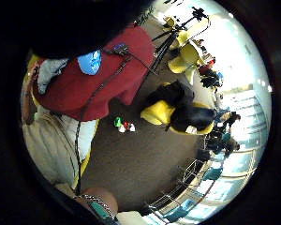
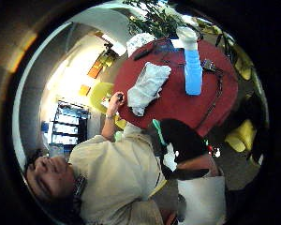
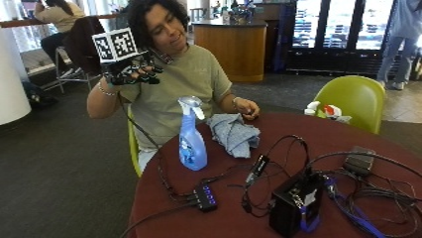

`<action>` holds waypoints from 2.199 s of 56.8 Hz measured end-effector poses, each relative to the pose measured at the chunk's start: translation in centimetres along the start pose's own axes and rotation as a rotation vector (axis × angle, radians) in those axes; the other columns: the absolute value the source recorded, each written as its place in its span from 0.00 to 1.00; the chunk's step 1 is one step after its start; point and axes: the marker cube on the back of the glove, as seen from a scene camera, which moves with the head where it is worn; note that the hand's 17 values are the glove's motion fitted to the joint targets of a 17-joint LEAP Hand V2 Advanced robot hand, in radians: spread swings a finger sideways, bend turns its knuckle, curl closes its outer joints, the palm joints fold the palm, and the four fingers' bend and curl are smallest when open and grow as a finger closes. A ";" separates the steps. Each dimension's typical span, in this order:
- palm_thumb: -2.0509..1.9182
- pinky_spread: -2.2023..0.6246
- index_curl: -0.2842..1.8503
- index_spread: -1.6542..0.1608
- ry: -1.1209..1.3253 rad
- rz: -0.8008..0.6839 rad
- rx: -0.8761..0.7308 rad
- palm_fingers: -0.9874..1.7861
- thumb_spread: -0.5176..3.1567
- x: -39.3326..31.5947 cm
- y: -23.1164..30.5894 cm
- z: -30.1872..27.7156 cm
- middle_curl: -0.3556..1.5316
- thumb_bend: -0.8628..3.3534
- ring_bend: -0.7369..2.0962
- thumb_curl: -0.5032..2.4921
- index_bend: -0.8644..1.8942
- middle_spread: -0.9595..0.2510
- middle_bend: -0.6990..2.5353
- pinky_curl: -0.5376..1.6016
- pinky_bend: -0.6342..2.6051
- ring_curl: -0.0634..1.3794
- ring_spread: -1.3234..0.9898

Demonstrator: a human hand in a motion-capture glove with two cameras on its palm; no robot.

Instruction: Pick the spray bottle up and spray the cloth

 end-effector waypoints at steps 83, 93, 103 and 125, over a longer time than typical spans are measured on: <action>0.73 0.84 0.24 0.72 -1.002 0.250 0.510 0.49 0.41 0.8 -13.3 12.7 0.37 0.20 0.41 0.31 0.36 0.84 0.28 0.41 0.28 0.26 0.56; 0.73 0.82 0.23 0.73 -1.078 0.154 0.518 0.48 0.40 1.3 -16.8 14.7 0.37 0.20 0.41 0.31 0.35 0.84 0.29 0.41 0.28 0.26 0.55; 0.73 0.80 0.22 0.74 -1.029 0.283 0.591 0.50 0.39 1.6 -19.9 15.1 0.38 0.20 0.43 0.31 0.34 0.82 0.29 0.41 0.29 0.27 0.54; 0.74 0.78 0.22 0.80 -1.068 0.466 0.591 0.69 0.39 1.4 -22.2 16.3 0.41 0.21 0.48 0.32 0.36 0.78 0.36 0.40 0.26 0.29 0.52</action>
